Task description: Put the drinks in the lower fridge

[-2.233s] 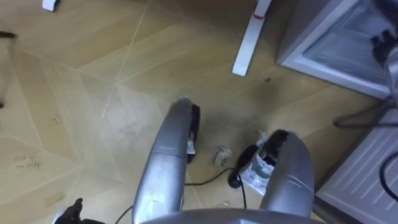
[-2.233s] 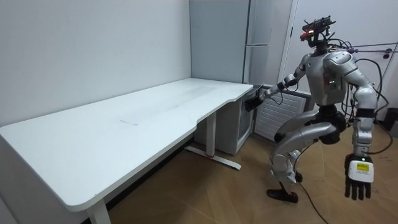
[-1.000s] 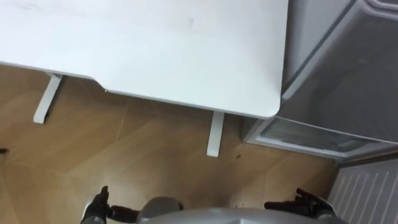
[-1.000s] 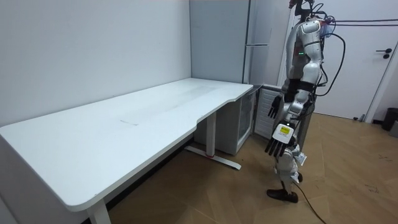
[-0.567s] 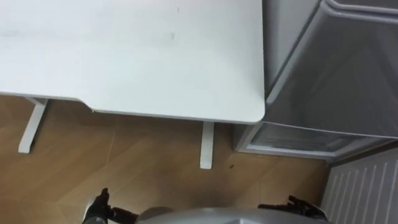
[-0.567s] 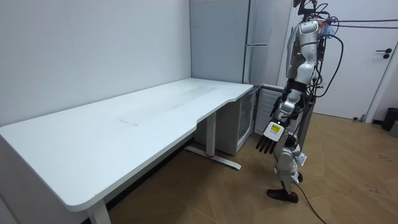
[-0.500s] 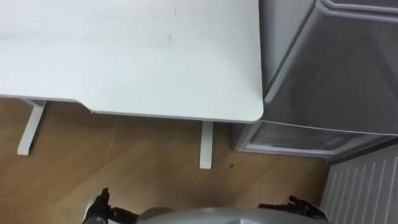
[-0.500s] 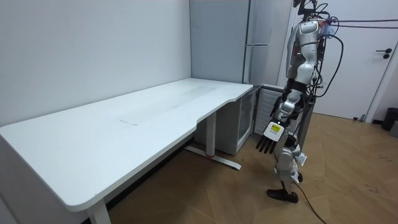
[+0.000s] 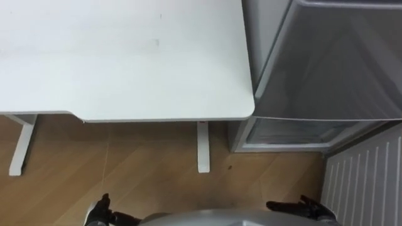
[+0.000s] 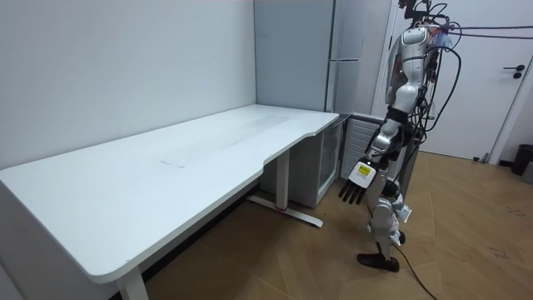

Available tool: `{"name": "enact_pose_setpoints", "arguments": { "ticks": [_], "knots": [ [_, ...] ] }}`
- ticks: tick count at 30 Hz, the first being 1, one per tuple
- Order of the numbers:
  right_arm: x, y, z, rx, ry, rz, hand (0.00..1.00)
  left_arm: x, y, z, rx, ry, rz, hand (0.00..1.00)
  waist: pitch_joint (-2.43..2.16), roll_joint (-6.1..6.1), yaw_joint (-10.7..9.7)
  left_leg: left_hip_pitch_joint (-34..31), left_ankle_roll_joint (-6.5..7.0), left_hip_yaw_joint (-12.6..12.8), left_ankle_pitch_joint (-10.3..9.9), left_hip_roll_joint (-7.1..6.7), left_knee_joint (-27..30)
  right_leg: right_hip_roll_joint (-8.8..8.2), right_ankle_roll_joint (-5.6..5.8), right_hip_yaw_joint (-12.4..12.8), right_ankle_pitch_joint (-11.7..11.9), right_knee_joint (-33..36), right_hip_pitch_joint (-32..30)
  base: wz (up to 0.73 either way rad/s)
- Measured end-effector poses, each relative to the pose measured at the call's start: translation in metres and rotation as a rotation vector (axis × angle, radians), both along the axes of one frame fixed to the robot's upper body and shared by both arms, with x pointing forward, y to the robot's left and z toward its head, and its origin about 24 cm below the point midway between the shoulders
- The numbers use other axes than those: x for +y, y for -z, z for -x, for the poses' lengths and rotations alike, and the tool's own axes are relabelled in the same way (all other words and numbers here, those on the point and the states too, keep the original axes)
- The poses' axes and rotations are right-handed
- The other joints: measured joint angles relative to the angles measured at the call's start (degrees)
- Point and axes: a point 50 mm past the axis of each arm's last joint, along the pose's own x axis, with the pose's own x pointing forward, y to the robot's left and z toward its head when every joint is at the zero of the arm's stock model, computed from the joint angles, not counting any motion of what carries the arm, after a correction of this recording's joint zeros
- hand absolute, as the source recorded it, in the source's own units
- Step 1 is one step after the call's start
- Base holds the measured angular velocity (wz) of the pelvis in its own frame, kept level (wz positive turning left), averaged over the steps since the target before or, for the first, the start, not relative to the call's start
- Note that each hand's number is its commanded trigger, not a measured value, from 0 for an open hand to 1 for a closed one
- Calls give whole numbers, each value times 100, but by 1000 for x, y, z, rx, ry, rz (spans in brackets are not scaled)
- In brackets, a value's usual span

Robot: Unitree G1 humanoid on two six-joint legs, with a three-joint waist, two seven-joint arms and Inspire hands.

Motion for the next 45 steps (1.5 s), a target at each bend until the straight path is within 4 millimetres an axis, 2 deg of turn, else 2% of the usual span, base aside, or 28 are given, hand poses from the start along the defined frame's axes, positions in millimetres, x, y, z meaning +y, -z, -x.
{"name": "enact_pose_setpoints", "arguments": {
  "ticks": [2, 4, 5, 7, 10, 14, 16, 18, 22, 26, 32, 33, 35, 40, 45],
  "knots": [
    [-4, -8, -18, -80, 15, 31, 0, 1, 0, 0, -4, -8, -1, 0, -1, -22, -27, 15, 0, 39, 0, 21, 0, 15, -9, 8, 24, 0, -4, -12],
    [-10, -26, -47, -215, 14, 82, 0, 2, 0, 2, -1, -13, 6, 0, -11, -59, -143, 8, 7, 41, 9, 27, 5, 19, -16, 22, 37, 6, -18, -4],
    [-12, -31, -54, -247, 10, 98, 0, 3, -1, 2, -1, -14, 7, 0, -20, -76, -156, 8, 8, 41, 12, 27, 5, 19, -16, 22, 38, 11, -21, 0],
    [-23, -51, -75, -346, -5, 182, 0, 6, -1, 2, 4, 0, 4, 0, -62, -142, -186, 7, 7, 51, 24, 29, 6, 20, -19, 23, 41, 13, -26, 0],
    [-39, -73, -88, -404, -40, 329, 0, 10, -2, 5, 13, -3, -7, 0, -80, -179, -208, 3, 8, 50, 28, 29, 4, 21, -21, 26, 45, 16, -31, 0],
    [-47, -92, -94, -451, -57, 440, 0, 15, -3, 13, 35, -36, -20, 0, -96, -234, -316, -24, 7, 106, 30, 35, -3, 22, -22, 93, 46, 36, -104, -8],
    [-60, -108, -100, -496, -12, 528, 0, 15, -3, 15, 46, -44, -21, 0, -106, -255, -343, -10, 10, 144, 31, 35, -14, 22, -17, 144, 63, 35, -121, -10],
    [-68, -116, -100, -513, 38, 572, 0, 16, -4, 14, 36, -42, -24, 0, -118, -290, -359, 7, 10, 154, 31, 36, -32, 25, -17, 159, 63, 35, -118, -4],
    [-82, -131, -98, -536, 116, 660, 0, 17, -6, 17, 27, -41, -29, 0, -113, -319, -415, 23, 10, 256, 31, 47, -64, 29, -17, 242, 68, 34, -164, -11],
    [-94, -134, -87, -512, 187, 716, 0, 18, -7, 20, 37, -53, -33, 0, -113, -320, -465, 24, 10, 318, 31, 48, -77, 33, -13, 308, 86, 32, -206, -10],
    [-106, -133, -74, -474, 286, 723, 0, 20, -7, 23, 68, -65, -32, 0, -112, -329, -711, 33, 11, 328, 32, 49, -88, 39, -13, 348, 105, 32, -220, -3],
    [-108, -132, -69, -465, 318, 707, 0, 20, -7, 23, 72, -64, -34, 0, -97, -363, -730, 70, 16, 324, 35, 48, -120, 41, -13, 351, 105, 32, -202, 0],
    [-113, -126, -60, -439, 376, 679, 0, 22, -7, 26, 81, -64, -42, 0, -100, -370, -765, 120, 15, 321, 39, 48, -161, 48, -14, 359, 106, 20, -167, -2],
    [-129, -97, -18, -246, 574, 641, 0, 29, -10, 29, 88, -62, -80, 0, -96, -375, -774, 96, 13, 340, 40, 49, -195, 62, -17, 426, 108, 17, -202, -5],
    [-129, -76, 11, -105, 663, 577, 0, 30, -11, 30, 94, -59, -85, 0, -108, -344, -781, 54, 13, 391, 41, 50, -196, 63, -17, 482, 108, 34, -246, -6]
  ]
}}
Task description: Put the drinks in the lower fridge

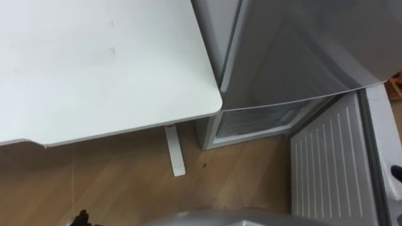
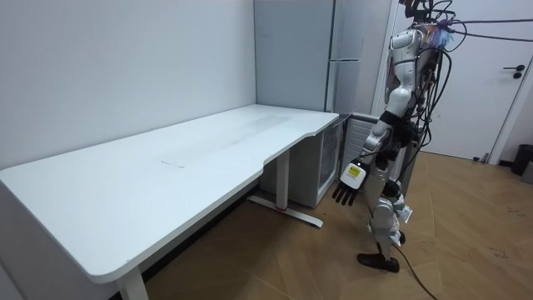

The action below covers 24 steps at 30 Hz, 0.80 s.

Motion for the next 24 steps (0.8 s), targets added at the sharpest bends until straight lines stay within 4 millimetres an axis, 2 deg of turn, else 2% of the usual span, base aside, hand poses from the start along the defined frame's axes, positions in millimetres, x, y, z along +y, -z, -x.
{"name": "enact_pose_setpoints", "arguments": {
  "ticks": [4, 9, 15, 16, 17, 18, 20, 22, 24],
  "knots": [
    [3, 11, 15, 29, 73, -71, 0, 1, 0, 0, 4, -5, -1, 0, 5, -29, 0, 35, 0, -1, 0, 0, 0, 0, 0, 2, 0, -5, 9, 0],
    [2, 14, 18, 22, 85, -108, 0, 0, 0, 0, 9, -3, 15, 0, 5, -63, -7, 22, 0, -20, 0, 11, -7, 10, -5, -7, 10, -7, -1, 0],
    [1, 17, 19, -69, 46, -227, 0, 1, 0, -2, 27, 5, 57, 0, 2, -134, 20, 2, -2, -3, 1, 38, 7, 31, -29, 7, 33, -7, -28, -3],
    [4, 18, 15, -70, -13, -260, 0, 3, 0, -3, 28, 13, 62, 0, -7, -138, 34, 10, -9, 42, 2, 62, 4, 57, -41, 48, 53, -4, -57, -19],
    [7, 20, 12, -70, -53, -277, 0, 5, -1, -3, 31, 17, 62, 0, 5, -123, 66, 15, -20, 82, 9, 76, -1, 76, -49, 100, 64, -2, -76, -37],
    [12, 21, 4, -83, -139, -309, 0, 8, -2, -2, 35, 17, 62, 0, 16, -151, 148, 14, -26, 188, 11, 109, 6, 102, -69, 180, 93, -6, -94, -35],
    [20, 16, -13, -107, -305, -336, 0, 6, -2, -12, 31, 57, 74, 0, 18, -152, 158, -34, -29, 203, 13, 137, 37, 124, -81, 179, 157, -24, -125, -18],
    [40, 0, -43, -184, -594, -347, 0, 6, -3, -25, 26, 130, 80, 0, 20, -114, 213, -81, -31, 224, 11, 184, 76, 157, -98, 181, 207, -6, -193, -12],
    [55, -8, -44, -178, -741, -386, 0, 7, -5, -38, 5, 167, 86, 0, 31, -93, 405, -103, -45, 221, 16, 218, 34, 210, -135, 251, 247, -18, -237, -24]
  ]
}}
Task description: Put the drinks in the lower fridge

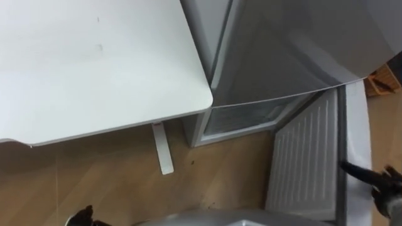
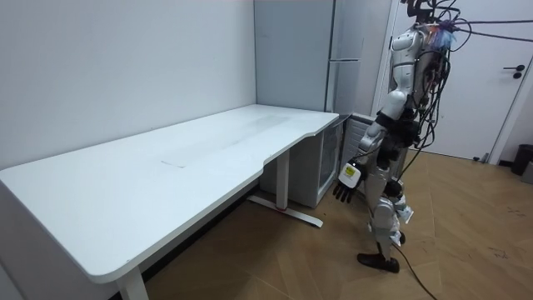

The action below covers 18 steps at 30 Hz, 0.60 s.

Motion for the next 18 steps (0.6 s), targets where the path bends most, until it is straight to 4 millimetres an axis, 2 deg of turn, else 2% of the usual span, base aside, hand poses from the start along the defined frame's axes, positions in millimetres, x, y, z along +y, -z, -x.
{"name": "enact_pose_setpoints", "arguments": {
  "ticks": [1, 2, 4, 5, 6, 7, 9, 12, 14, 15, 16, 18],
  "knots": [
    [16, -12, -7, -50, -120, -21, 0, -2, 0, -4, -6, 27, 4, 0, 4, 45, 100, -9, -17, 4, 8, 23, -4, 34, -31, 34, 23, 17, -48, -31],
    [28, -20, -15, -93, -202, -43, 0, -3, 1, -3, 0, 41, 6, 0, 11, 76, 114, -11, -29, 13, 15, 45, -3, 60, -52, 48, 52, 16, -61, -31],
    [93, -58, -55, -365, -558, -259, 0, -5, 3, -8, 24, 94, 2, 0, 19, 136, 203, -33, -91, -13, 55, 115, 7, 140, -118, 34, 98, 1, -73, -5],
    [110, -69, -65, -436, -646, -321, 0, -6, 3, -12, 22, 106, 3, 0, 21, 149, 248, -49, -103, -36, 62, 133, 14, 154, -127, 1, 104, 2, -73, 22],
    [136, -91, -79, -563, -787, -434, 0, -8, 3, -17, 14, 126, 8, 0, 24, 179, 326, -80, -121, -101, 74, 153, 34, 165, -137, -85, 110, -4, -68, 40],
    [149, -111, -87, -676, -882, -526, 0, -10, 3, -21, 4, 141, 17, 0, 17, 208, 414, -159, -124, -242, 80, 157, 91, 164, -138, -197, 109, -13, -50, 48],
    [156, -132, -93, -797, -969, -598, 0, -8, 2, -20, 6, 142, 18, 0, 4, 220, 521, -208, -124, -398, 133, 153, 99, 155, -138, -371, 109, -15, -19, 49],
    [149, -131, -90, -805, -1020, -615, 0, -6, 5, 3, 74, 121, 20, 0, -10, 189, 579, -247, -125, -507, 145, 150, 132, 152, -138, -495, 109, -11, 4, 23],
    [140, -113, -84, -724, -1000, -614, 0, -7, 7, 12, 104, 109, 25, 0, -15, 171, 570, -235, -125, -524, 145, 149, 132, 146, -138, -562, 109, -21, 44, 12],
    [132, -95, -77, -637, -969, -605, 0, -7, 7, 14, 109, 105, 23, 0, -31, 150, 566, -228, -125, -538, 144, 148, 131, 142, -138, -584, 109, -19, 67, 13],
    [125, -79, -71, -536, -950, -570, 0, -7, 7, 14, 107, 101, 23, 0, -38, 135, 555, -233, -125, -541, 144, 145, 127, 140, -138, -596, 109, -19, 66, 8],
    [116, -61, -63, -418, -934, -525, 0, -7, 7, 14, 103, 99, 21, 0, -40, 129, 529, -230, -125, -541, 144, 143, 118, 135, -138, -636, 109, -20, 69, 0]
  ]
}}
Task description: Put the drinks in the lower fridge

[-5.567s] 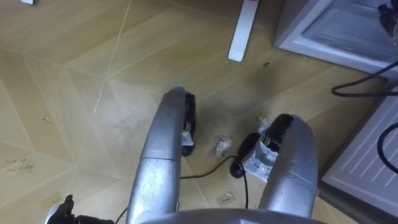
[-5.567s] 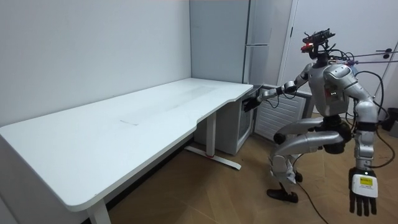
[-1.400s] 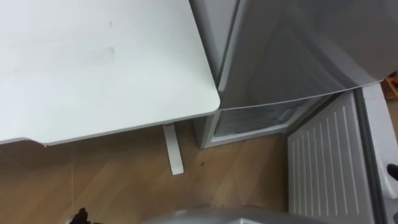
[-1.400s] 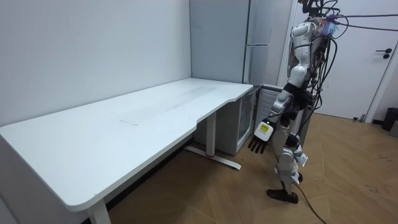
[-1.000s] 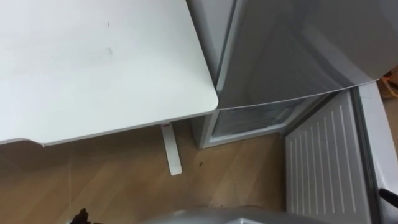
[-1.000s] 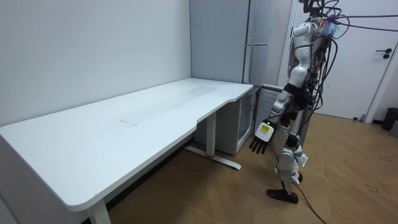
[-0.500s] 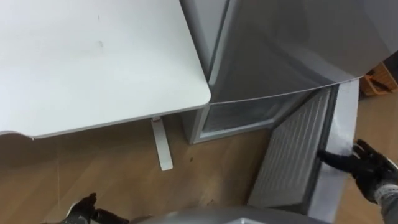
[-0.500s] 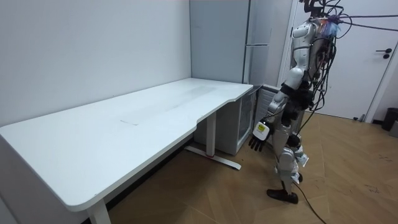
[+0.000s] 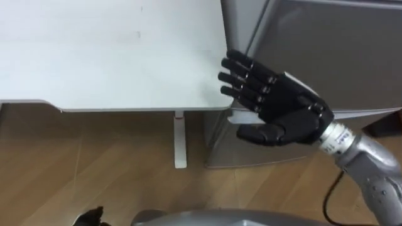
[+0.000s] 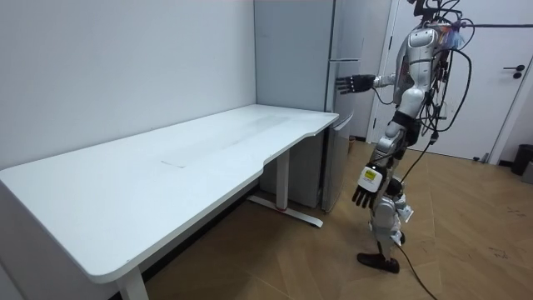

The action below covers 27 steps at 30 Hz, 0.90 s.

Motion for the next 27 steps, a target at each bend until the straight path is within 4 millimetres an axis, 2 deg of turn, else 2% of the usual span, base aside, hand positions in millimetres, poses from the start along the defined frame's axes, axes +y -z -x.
{"name": "enact_pose_setpoints", "arguments": {
  "ticks": [4, 8, 11, 13, 16, 19, 24, 27],
  "knots": [
    [-27, 40, 25, 200, 45, 165, 0, 1, -1, -7, -35, -27, -17, 0, 2, -13, -98, -7, 0, -10, -1, -4, -41, -8, 2, -109, -2, 0, 0, 0],
    [-49, 65, 52, 361, 97, 257, 0, 2, -1, -8, -43, -33, -29, 0, 5, -15, -135, 21, 3, -19, 8, -19, -59, -17, 3, -104, -2, -5, 17, 0],
    [-66, 83, 78, 505, 148, 330, 0, 1, -1, -8, -46, -45, -27, 0, 20, -30, -195, 91, 13, -121, 12, -74, -65, -46, 17, -119, -11, -77, 165, 15],
    [-79, 97, 102, 636, 190, 403, 0, 2, -1, -9, -50, -44, -31, 0, 31, -51, -132, 87, 24, -123, 18, -97, -63, -64, 19, -132, -12, -110, 184, 3],
    [-85, 109, 125, 762, 232, 439, 0, 2, -1, -5, -38, -51, -32, 0, 37, -42, -128, 50, 27, -152, 16, -96, -15, -64, 19, -153, -12, -110, 181, 3],
    [-83, 120, 144, 868, 244, 472, 0, 3, -1, -5, -43, -67, -33, 0, 40, -17, -101, 56, 27, -167, 17, -91, -12, -62, 18, -175, -12, -107, 190, 2],
    [-70, 134, 165, 1003, 294, 504, 0, 3, 0, -2, -34, -71, -51, 0, 58, 96, -127, 85, 28, -273, 15, -97, 39, -62, 19, -240, -12, -104, 292, 9],
    [-67, 138, 164, 1025, 330, 541, 0, -1, 3, 6, -5, -87, -43, 0, 84, 175, -112, 83, 28, -272, 15, -99, 48, -65, 17, -246, -13, -103, 293, 1]
  ]
}}
